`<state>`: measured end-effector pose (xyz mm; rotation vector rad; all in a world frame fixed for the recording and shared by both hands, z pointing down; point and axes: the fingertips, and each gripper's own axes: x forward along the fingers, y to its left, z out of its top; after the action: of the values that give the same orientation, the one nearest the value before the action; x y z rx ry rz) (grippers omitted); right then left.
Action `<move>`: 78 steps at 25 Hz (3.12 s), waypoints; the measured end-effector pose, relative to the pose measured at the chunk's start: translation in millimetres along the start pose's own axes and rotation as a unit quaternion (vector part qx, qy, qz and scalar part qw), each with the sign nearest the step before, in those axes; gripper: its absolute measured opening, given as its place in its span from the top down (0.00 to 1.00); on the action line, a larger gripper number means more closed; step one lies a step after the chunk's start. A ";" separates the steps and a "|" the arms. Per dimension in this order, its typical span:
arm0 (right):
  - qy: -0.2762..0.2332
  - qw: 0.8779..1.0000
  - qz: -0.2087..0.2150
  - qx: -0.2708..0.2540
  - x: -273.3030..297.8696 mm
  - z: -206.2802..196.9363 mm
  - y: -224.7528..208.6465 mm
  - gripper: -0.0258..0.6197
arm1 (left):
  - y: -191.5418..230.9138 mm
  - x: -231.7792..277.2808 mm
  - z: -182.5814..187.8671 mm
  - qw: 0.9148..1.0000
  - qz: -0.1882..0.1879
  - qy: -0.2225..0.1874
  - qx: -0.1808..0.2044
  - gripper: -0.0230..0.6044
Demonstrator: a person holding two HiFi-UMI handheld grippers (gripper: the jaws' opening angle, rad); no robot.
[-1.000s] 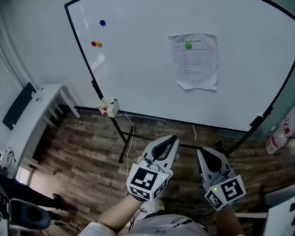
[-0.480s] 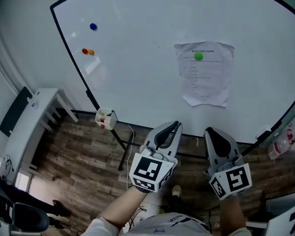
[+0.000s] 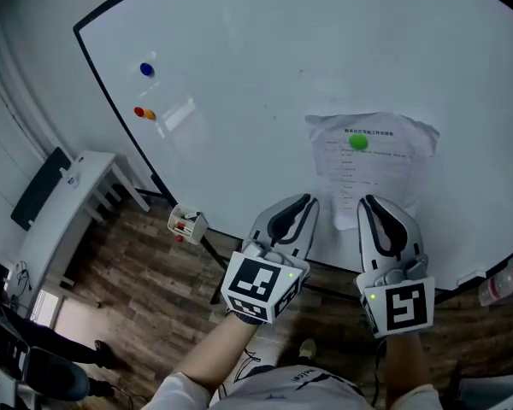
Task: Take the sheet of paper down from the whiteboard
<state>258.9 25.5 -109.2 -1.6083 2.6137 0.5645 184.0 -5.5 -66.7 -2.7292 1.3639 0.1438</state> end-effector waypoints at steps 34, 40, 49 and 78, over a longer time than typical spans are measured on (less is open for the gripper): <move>0.118 0.938 -0.123 -0.302 79.5 -2.6 -31.5 0.74 | 41.0 69.1 25.0 0.998 -0.051 -0.026 0.040 0.94; 0.125 0.941 -0.119 -0.290 80.5 -2.8 -31.1 0.76 | 41.1 66.0 27.6 0.997 -0.062 -0.037 0.032 0.94; 0.083 0.973 -0.065 -0.206 70.4 10.0 -16.8 0.76 | 45.9 46.3 24.9 0.997 -0.062 -0.028 0.020 0.94; 0.034 0.996 -0.080 -0.030 -10.9 32.9 48.5 0.76 | 67.5 -107.0 -3.9 0.997 -0.018 0.031 0.063 0.94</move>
<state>216.4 64.6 -123.5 -1.8669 2.5050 0.5943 66.3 38.4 -52.1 -2.6720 1.2910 -0.0278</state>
